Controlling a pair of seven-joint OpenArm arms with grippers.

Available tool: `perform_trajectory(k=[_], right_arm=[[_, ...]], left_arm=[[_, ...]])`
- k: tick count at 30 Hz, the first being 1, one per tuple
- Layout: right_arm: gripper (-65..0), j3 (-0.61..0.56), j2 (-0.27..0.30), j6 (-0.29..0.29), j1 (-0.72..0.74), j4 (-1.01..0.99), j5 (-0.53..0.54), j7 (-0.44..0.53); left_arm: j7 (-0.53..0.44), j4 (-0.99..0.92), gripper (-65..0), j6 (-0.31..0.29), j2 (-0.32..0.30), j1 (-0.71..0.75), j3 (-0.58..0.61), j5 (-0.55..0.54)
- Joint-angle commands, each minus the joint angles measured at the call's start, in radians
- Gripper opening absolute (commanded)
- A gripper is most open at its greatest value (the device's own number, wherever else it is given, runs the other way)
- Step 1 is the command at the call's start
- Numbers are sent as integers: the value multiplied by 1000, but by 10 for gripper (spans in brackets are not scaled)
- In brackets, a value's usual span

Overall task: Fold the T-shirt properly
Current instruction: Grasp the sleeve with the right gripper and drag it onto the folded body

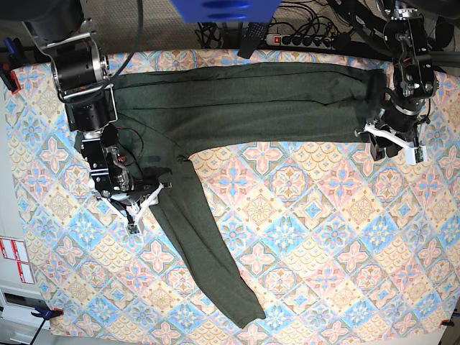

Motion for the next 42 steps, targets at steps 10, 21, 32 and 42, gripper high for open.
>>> perform_trajectory(k=[10, 21, 32, 42], right_arm=[[-401, 3, -38, 3, 27, -29, 2, 21], [-648, 12, -35, 3, -55, 134, 8, 21], [-648, 14, -30, 3, -319, 652, 9, -90], [-648, 4, -30, 3, -570, 970, 9, -144]], left_arm=[[-17, 17, -431, -4, -11, 1, -7, -9], [-17, 15, -431, -4, -13, 2, -9, -9], [-17, 11, -431, -4, -13, 2, -7, -9], [-17, 11, -431, -4, -14, 2, -7, -9]])
